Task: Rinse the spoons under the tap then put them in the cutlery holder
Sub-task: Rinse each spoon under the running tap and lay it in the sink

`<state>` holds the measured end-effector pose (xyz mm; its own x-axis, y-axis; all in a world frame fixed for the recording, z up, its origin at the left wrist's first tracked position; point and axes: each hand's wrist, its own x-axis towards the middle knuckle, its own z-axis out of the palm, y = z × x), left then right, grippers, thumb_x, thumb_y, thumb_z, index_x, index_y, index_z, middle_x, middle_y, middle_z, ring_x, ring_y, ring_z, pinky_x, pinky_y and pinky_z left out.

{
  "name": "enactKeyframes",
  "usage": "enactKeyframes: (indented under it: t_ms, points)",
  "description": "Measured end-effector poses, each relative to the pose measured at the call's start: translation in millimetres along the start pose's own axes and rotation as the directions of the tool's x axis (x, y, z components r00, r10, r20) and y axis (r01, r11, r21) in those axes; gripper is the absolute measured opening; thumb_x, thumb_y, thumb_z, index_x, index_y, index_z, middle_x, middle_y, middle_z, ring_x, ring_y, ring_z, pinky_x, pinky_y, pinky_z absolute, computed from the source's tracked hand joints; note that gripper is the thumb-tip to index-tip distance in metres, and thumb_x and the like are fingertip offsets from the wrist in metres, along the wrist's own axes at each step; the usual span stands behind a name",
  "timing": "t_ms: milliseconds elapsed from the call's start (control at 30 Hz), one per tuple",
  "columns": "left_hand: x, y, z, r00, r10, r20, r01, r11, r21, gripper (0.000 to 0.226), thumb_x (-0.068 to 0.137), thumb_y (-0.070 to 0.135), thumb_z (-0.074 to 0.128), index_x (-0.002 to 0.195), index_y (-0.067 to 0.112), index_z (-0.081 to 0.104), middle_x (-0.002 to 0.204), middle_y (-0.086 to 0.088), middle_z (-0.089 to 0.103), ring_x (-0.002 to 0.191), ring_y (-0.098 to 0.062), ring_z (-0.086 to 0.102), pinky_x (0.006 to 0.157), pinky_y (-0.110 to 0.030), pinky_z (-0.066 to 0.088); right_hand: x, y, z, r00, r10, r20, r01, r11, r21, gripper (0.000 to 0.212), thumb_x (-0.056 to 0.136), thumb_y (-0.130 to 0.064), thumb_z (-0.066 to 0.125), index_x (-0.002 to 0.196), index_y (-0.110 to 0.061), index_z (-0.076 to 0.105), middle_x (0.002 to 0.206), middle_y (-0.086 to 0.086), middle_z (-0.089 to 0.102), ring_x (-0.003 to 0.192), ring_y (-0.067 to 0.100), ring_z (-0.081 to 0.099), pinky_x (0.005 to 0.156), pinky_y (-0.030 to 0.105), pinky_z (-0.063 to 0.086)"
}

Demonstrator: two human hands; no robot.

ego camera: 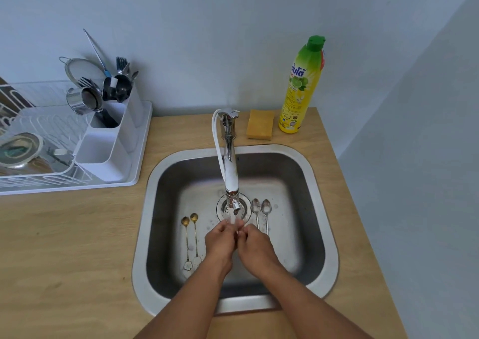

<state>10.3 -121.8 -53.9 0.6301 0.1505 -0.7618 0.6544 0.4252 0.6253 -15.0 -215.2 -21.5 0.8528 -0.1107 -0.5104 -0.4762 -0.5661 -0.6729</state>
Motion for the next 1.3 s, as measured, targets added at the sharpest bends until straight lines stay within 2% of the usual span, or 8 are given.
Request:
enactKeyframes:
  t_ms: [167, 300, 400, 533, 700, 833, 1100, 1300]
  points:
    - [-3, -1, 6, 0.995, -0.038, -0.096, 0.041, 0.999, 0.023, 0.041, 0.104, 0.041, 0.06, 0.095, 0.006, 0.079, 0.084, -0.009, 0.083, 0.062, -0.014, 0.077, 0.047, -0.02, 0.056, -7, 3, -4, 0.999, 0.032, 0.035, -0.034, 0.999, 0.031, 0.021, 0.105, -0.023, 0.043, 0.095, -0.024, 0.061, 0.11, 0.005, 0.073, 0.098, 0.022, 0.067, 0.075, 0.028, 0.046]
    - [-5, 3, 4, 0.998, -0.059, -0.019, 0.059, 0.998, 0.014, 0.028, 0.108, 0.022, 0.053, 0.109, 0.002, 0.073, 0.089, -0.009, 0.083, 0.074, -0.018, 0.079, 0.052, -0.023, 0.059, -1, 3, -6, 0.996, 0.069, 0.065, -0.078, 0.986, 0.146, 0.027, 0.104, -0.019, 0.044, 0.083, -0.022, 0.061, 0.094, -0.009, 0.068, 0.072, 0.006, 0.059, 0.057, 0.018, 0.042]
    - [-6, 2, -2, 0.997, -0.069, 0.023, 0.069, 0.998, -0.002, 0.019, 0.102, 0.003, 0.057, 0.112, 0.003, 0.074, 0.1, -0.012, 0.083, 0.089, -0.023, 0.078, 0.062, -0.028, 0.061, 4, 1, -6, 0.979, 0.163, 0.125, -0.187, 0.958, 0.217, 0.022, 0.101, -0.018, 0.045, 0.088, -0.014, 0.063, 0.072, -0.004, 0.062, 0.053, 0.01, 0.052, 0.043, 0.024, 0.041]
    - [-2, 0, -4, 0.996, -0.087, 0.025, 0.088, 0.996, -0.016, 0.012, 0.093, -0.002, 0.069, 0.097, 0.001, 0.08, 0.094, -0.017, 0.082, 0.075, -0.021, 0.076, 0.076, -0.037, 0.06, 2, 0, -4, 0.953, 0.219, 0.207, -0.286, 0.875, 0.391, 0.021, 0.1, -0.017, 0.047, 0.091, -0.012, 0.065, 0.068, 0.005, 0.056, 0.046, 0.012, 0.043, 0.042, 0.026, 0.032]
    - [1, 5, 3, 0.995, -0.061, -0.08, 0.056, 0.997, -0.053, 0.012, 0.095, 0.012, 0.074, 0.102, 0.002, 0.075, 0.077, -0.009, 0.082, 0.063, -0.017, 0.076, 0.059, -0.03, 0.062, 1, -6, -4, 0.944, 0.205, 0.258, -0.318, 0.773, 0.549, 0.021, 0.101, -0.009, 0.049, 0.083, -0.012, 0.06, 0.061, 0.002, 0.052, 0.041, 0.008, 0.037, 0.039, 0.022, 0.026]
    - [0, 13, 9, 0.988, -0.055, -0.144, 0.045, 0.996, -0.076, 0.039, 0.103, 0.039, 0.062, 0.096, 0.002, 0.072, 0.075, -0.011, 0.081, 0.063, -0.02, 0.076, 0.051, -0.029, 0.061, -4, -9, 1, 0.92, 0.19, 0.343, -0.371, 0.703, 0.607, 0.021, 0.103, -0.007, 0.049, 0.084, -0.012, 0.058, 0.057, -0.001, 0.053, 0.041, 0.008, 0.037, 0.037, 0.02, 0.026]
    - [-10, 13, 0, 0.992, -0.124, 0.009, 0.125, 0.99, -0.067, 0.02, 0.101, 0.005, 0.063, 0.117, 0.003, 0.074, 0.095, -0.011, 0.083, 0.066, -0.015, 0.078, 0.054, -0.027, 0.062, 7, -12, -6, 0.895, 0.241, 0.376, -0.445, 0.548, 0.708, 0.022, 0.104, -0.009, 0.054, 0.085, -0.008, 0.064, 0.057, 0.001, 0.051, 0.039, 0.006, 0.035, 0.033, 0.018, 0.025]
    - [-5, 14, 3, 0.988, -0.151, -0.025, 0.148, 0.983, -0.105, 0.035, 0.094, 0.037, 0.074, 0.099, 0.002, 0.08, 0.09, -0.012, 0.083, 0.066, -0.018, 0.078, 0.048, -0.024, 0.058, -2, -9, -6, 0.859, 0.197, 0.472, -0.508, 0.429, 0.747, 0.024, 0.105, -0.01, 0.049, 0.087, -0.008, 0.064, 0.06, -0.001, 0.05, 0.04, 0.004, 0.034, 0.031, 0.016, 0.026]
